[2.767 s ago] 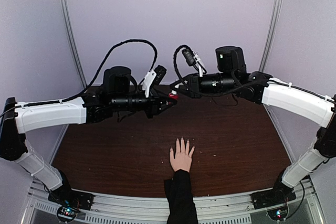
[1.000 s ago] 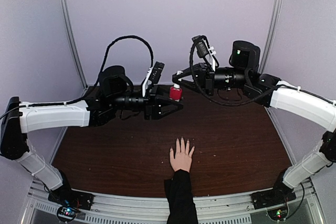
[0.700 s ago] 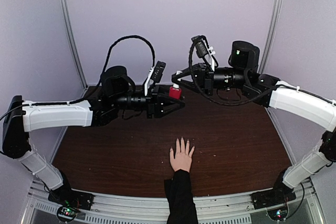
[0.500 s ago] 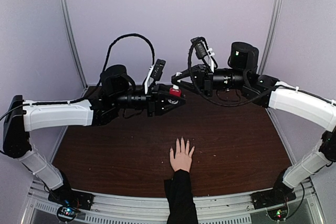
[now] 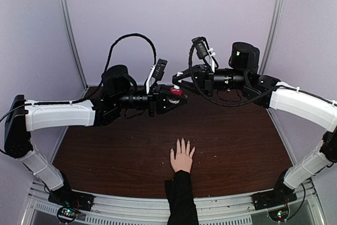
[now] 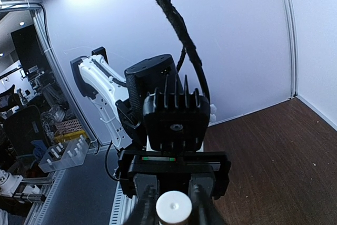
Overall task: Paint the nails
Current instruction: Unscrew the nail polish bottle cap from the nail polish bottle.
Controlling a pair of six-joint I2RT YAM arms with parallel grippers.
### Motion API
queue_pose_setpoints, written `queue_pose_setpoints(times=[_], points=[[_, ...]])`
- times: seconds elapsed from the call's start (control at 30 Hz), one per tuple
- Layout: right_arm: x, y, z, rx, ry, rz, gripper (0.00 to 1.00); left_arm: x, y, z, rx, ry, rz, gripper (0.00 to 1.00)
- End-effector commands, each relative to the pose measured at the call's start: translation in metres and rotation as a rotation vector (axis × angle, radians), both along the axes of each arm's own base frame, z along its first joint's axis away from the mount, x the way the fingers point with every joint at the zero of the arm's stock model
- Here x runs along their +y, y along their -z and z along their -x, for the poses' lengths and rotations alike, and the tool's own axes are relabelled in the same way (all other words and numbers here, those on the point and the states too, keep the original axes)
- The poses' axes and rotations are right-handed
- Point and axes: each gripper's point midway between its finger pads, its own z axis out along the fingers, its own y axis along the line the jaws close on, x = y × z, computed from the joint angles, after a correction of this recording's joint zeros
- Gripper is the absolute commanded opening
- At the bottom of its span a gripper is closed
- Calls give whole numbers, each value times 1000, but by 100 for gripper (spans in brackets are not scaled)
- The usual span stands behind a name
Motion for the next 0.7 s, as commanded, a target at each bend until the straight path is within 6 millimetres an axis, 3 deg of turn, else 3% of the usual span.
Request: queue_pose_setpoints(times=[0.0,0.23,0.4,0.67], points=[[-2,-1,-1,-11,38,11,49,3,-16,1,-64,-23,43,0],[-13,7,-13,-8,153,79,58,9,1,-29,-84,-220,-61,0],[-20,15,-35,27,292,143,59,15,14,-49,-105,-340,-135,0],[-19,27,-63,146,422,137,60,16,20,-59,-112,-396,-157,0]])
